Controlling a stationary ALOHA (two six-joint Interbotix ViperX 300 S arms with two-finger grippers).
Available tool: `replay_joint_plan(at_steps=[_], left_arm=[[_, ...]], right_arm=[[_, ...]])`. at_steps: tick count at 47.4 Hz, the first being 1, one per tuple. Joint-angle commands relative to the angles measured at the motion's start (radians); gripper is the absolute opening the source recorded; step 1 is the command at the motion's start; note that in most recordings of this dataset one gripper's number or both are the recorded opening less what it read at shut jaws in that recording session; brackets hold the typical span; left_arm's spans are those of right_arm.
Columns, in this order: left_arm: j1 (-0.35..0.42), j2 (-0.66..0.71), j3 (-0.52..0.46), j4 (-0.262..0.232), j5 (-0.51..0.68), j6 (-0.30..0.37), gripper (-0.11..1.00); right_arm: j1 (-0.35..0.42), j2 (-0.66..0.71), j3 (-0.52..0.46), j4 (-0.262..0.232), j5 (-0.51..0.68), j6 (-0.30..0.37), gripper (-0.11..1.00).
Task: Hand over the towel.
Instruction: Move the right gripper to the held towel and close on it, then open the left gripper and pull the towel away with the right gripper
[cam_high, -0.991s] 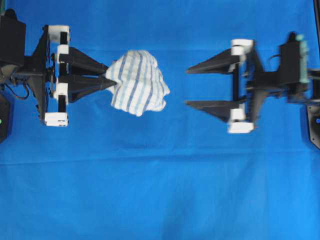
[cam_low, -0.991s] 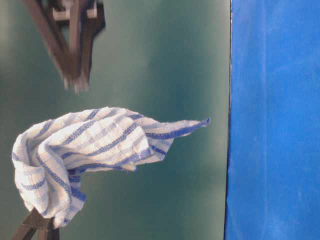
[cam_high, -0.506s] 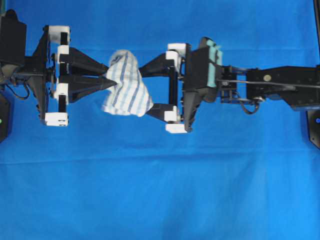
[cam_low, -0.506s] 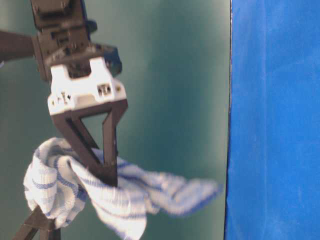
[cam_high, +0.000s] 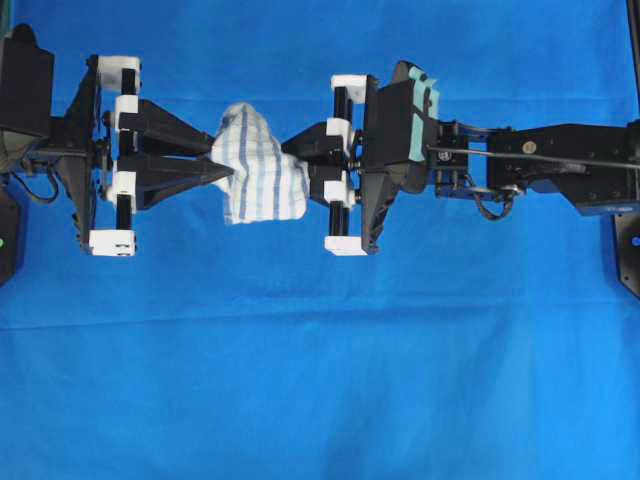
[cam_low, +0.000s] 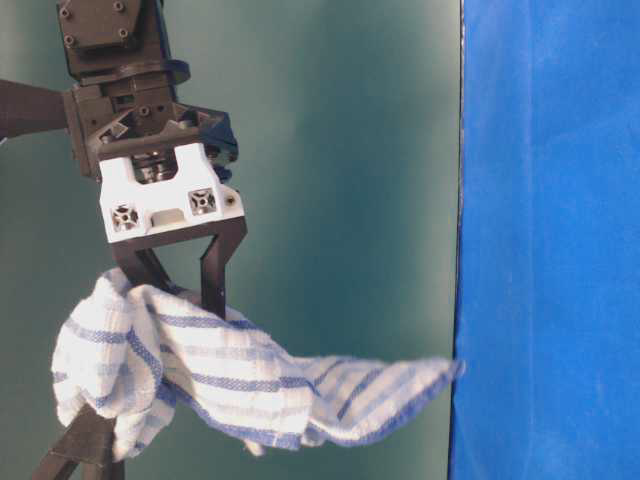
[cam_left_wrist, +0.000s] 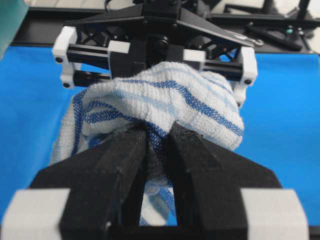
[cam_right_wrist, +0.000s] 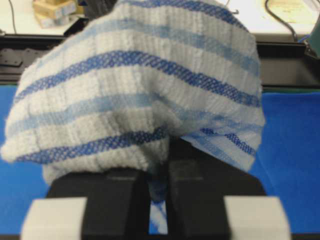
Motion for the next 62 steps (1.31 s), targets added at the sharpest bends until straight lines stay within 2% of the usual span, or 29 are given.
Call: replay_joint_plan(at_steps=[1,19,21,30,35,46,56,62], left_arm=[[-0.005,-0.006,-0.012,0.0,-0.015,0.003,0.1],[0.006,-0.006,-0.012,-0.003,-0.017,-0.002,0.1],[0.006,-0.006,-0.011,-0.006,-0.023,-0.006,0.13],[0.006,-0.014,-0.006,-0.008,-0.041,-0.029,0.7],[0.006,-0.032,0.003,-0.008,-0.04,-0.029,0.91],[0.006,-0.092,0.044,-0.005,-0.029,-0.026,0.92],[0.005,-0.156,0.087,-0.005,-0.025,-0.021,0.92],[0.006,-0.172,0.1,-0.005,-0.025,-0.02,0.92]], right_arm=[[-0.002,-0.014,-0.023,0.002,-0.003,0.002,0.04],[0.0,-0.028,-0.012,0.002,-0.003,0.002,0.04],[-0.002,-0.032,-0.009,0.0,-0.003,0.002,0.04],[0.003,-0.083,0.041,0.0,-0.009,0.006,0.04],[0.006,-0.144,0.095,0.002,-0.014,0.011,0.04],[0.006,-0.302,0.235,0.003,-0.006,0.015,0.04],[0.025,-0.459,0.337,0.005,0.092,0.015,0.04],[0.028,-0.509,0.364,0.018,0.137,0.017,0.04]])
